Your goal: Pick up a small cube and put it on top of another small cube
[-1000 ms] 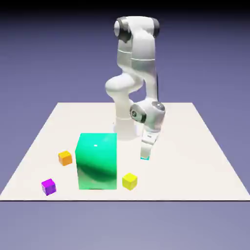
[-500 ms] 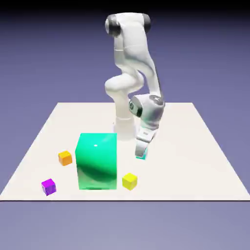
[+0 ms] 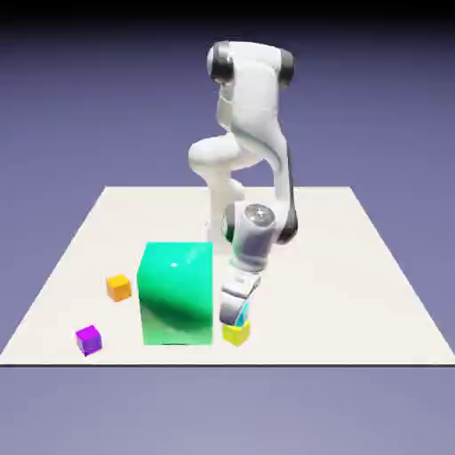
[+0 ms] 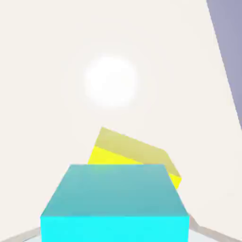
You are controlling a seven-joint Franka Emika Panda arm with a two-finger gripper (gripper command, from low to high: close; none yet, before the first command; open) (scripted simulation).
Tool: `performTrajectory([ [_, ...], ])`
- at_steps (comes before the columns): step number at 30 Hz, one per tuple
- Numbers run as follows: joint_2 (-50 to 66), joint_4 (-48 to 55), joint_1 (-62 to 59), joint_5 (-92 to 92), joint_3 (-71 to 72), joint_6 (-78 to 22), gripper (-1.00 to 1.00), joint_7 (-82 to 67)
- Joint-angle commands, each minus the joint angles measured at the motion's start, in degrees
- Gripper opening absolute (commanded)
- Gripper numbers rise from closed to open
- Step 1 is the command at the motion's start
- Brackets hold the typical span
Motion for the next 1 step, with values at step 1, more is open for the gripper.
performTrajectory([
  [1,-2.1,0.1,0.9,-1.2,-0.9,-2.1,1.0,0.8],
])
